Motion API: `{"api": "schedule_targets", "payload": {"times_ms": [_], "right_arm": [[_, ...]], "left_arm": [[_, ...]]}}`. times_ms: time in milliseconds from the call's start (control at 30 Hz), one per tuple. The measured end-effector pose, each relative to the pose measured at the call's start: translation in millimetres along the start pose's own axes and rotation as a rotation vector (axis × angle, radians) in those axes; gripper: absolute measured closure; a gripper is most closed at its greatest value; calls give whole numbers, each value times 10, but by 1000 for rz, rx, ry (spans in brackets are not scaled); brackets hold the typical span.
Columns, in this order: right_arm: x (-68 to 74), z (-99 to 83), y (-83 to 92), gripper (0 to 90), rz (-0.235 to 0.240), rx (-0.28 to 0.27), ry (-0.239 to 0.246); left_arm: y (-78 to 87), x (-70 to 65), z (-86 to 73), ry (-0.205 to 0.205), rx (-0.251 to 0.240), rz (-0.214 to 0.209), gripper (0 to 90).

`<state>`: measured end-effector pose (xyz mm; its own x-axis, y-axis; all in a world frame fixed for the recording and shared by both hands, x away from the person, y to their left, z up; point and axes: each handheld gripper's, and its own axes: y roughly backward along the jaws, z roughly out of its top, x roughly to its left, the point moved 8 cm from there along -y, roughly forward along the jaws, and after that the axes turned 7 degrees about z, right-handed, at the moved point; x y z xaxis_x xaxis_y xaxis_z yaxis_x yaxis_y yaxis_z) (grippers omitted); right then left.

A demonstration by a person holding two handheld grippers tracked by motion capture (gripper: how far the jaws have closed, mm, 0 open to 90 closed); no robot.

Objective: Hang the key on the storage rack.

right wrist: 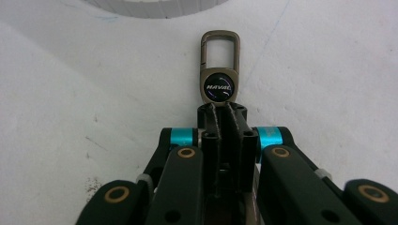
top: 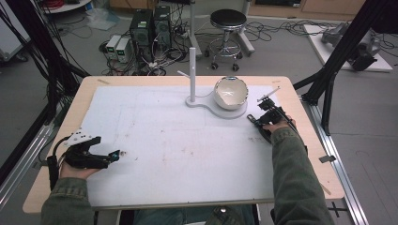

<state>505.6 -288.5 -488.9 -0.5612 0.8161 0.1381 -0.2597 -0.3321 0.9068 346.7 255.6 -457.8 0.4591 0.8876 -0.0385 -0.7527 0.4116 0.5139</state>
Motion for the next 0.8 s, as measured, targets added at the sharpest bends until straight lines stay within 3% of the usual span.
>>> {"api": "schedule_targets", "payload": {"times_ms": [100,333,800], "right_arm": [[3,5,-1,858,-20,-6,7],[-20,7,52,860,-14,-31,-14],[80,-35,397,860,70,-152,-27]], "left_arm": [[0,3,0,-1,0,-1,18],[10,4,4,5,-5,0,18],[9,-1,6,6,-6,-2,18]]}}
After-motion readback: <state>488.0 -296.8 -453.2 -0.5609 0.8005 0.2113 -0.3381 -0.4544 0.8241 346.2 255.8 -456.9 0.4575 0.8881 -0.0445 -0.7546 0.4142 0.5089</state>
